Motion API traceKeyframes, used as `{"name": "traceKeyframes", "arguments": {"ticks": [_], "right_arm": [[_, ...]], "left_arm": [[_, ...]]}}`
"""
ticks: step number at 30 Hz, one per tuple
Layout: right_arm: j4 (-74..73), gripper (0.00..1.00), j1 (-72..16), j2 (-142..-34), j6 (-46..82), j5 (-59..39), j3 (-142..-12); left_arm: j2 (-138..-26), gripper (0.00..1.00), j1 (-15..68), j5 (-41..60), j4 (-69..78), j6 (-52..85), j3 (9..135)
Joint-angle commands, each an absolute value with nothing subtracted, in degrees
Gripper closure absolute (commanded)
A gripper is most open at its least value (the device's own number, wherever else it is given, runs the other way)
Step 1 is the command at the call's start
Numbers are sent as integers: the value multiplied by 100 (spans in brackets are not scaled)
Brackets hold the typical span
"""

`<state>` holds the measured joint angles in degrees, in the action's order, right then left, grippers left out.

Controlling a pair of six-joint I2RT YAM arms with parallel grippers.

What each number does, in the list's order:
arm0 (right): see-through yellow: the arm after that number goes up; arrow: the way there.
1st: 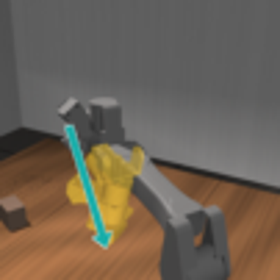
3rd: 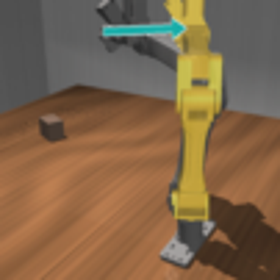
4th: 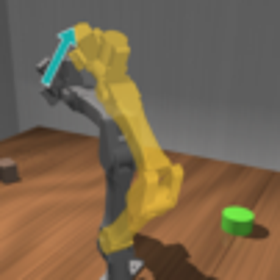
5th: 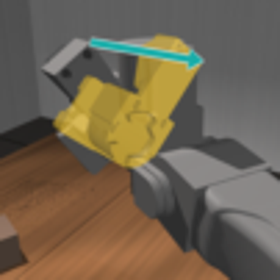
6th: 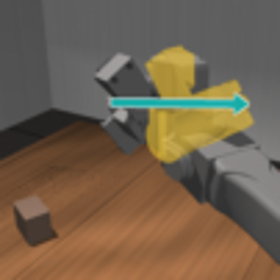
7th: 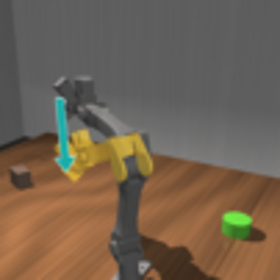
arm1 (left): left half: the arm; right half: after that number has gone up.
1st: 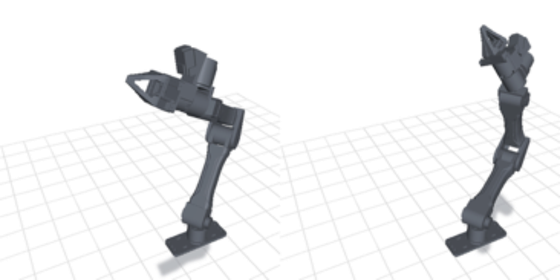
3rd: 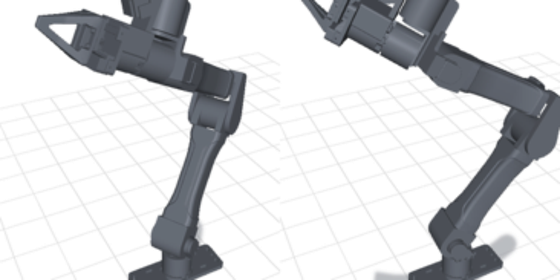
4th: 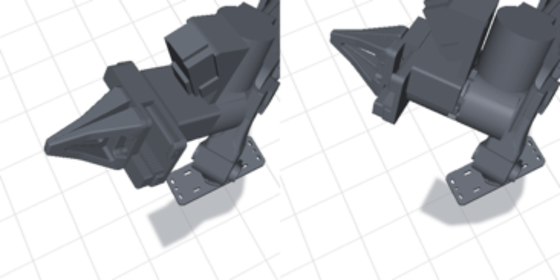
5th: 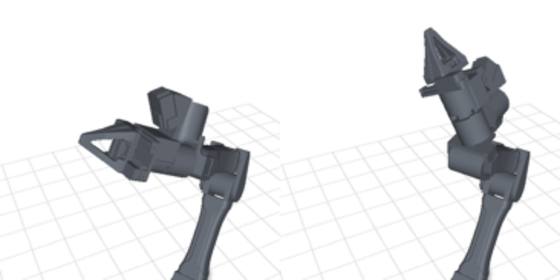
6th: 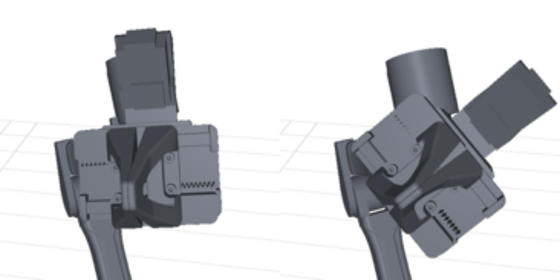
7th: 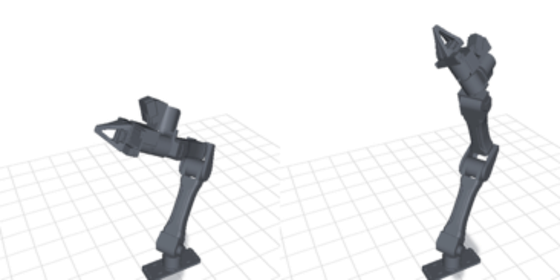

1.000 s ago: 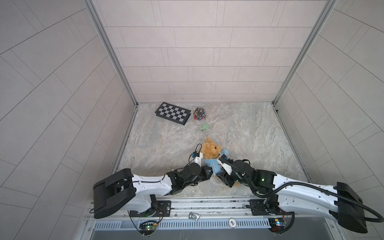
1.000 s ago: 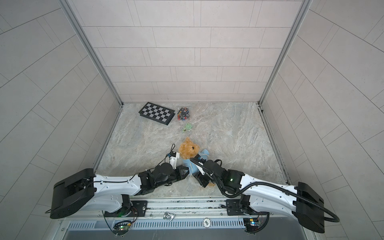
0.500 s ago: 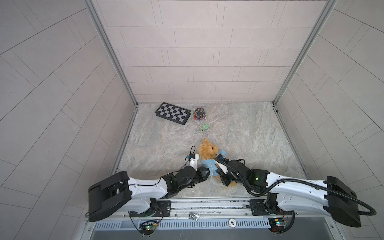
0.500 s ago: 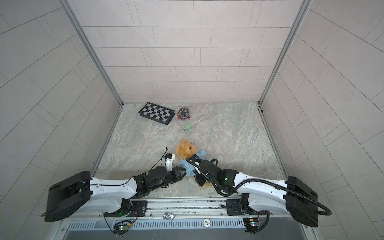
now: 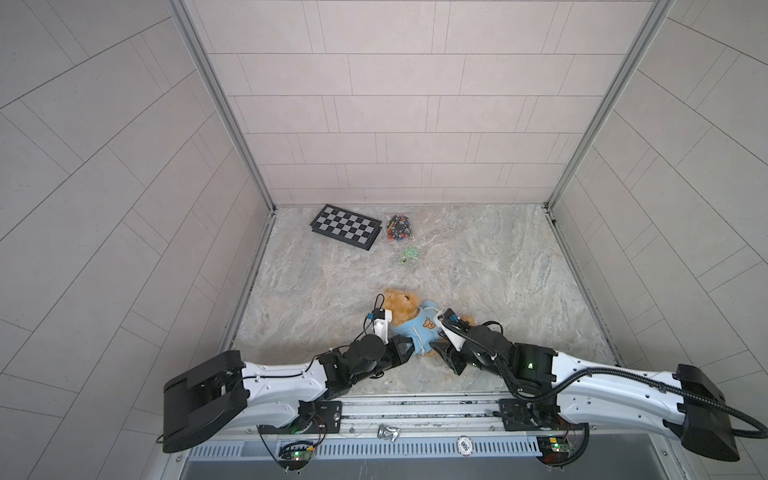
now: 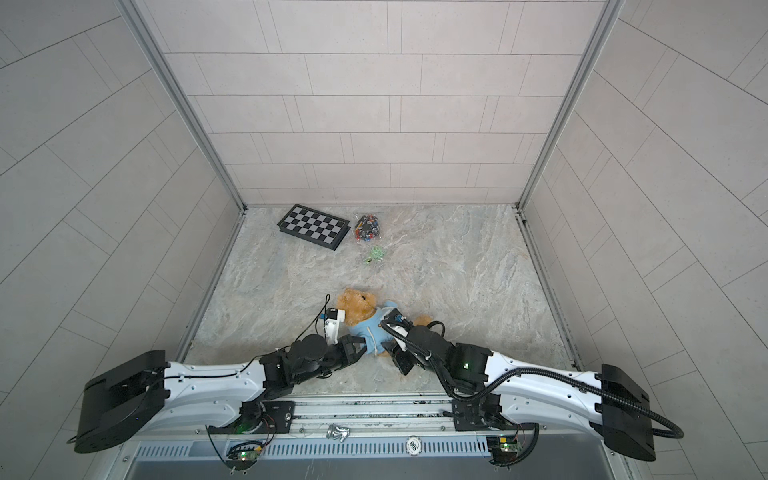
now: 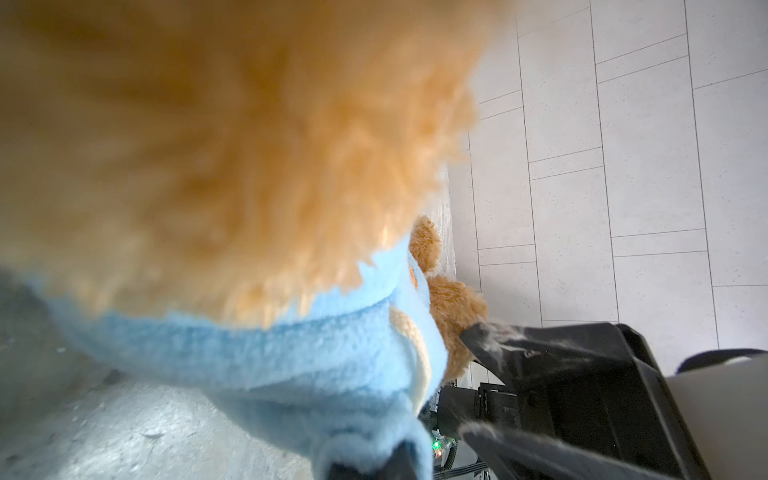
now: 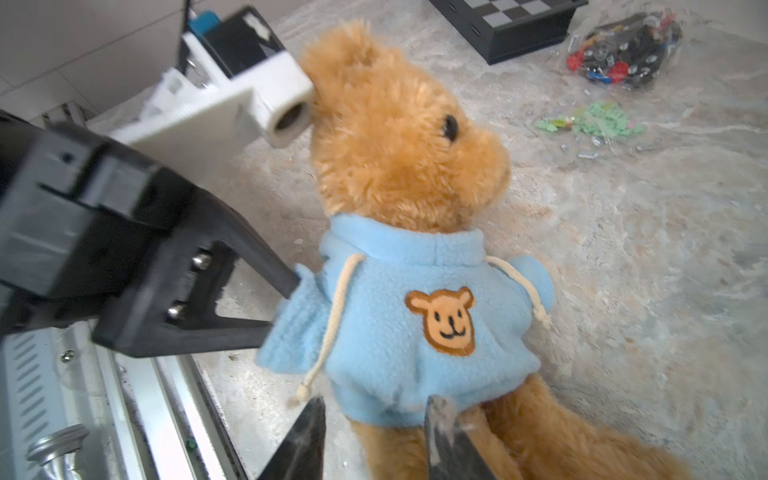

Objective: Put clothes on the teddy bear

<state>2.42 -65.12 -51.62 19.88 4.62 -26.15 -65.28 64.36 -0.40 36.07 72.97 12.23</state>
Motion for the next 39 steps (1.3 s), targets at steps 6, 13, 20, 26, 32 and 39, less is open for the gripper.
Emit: {"name": "traceKeyframes", "arguments": {"ticks": [6,13,20,26,32,39], "right_arm": [[-355,58,-6799,-6139,2284,420,-3100],[-399,64,-6760,-6555,2410,450,-3085],[-198,81,-6667,-6809,2375,576,-3124],[23,100,-6621,-6889,2356,711,-3123],[26,100,-5957,-6674,2589,680,-2504],[632,100,-5599,-6258,2586,886,-2386]], "left_arm": [[-6372,100,6517,-190,3318,7365,1304],[-6280,100,6532,-211,3350,7372,1292],[-6328,100,6539,-191,3421,7364,1294],[-6330,100,6539,-201,3638,7386,1178],[-6116,100,6530,-243,3523,7366,908],[-5872,100,6428,-151,3262,7267,687]]}}
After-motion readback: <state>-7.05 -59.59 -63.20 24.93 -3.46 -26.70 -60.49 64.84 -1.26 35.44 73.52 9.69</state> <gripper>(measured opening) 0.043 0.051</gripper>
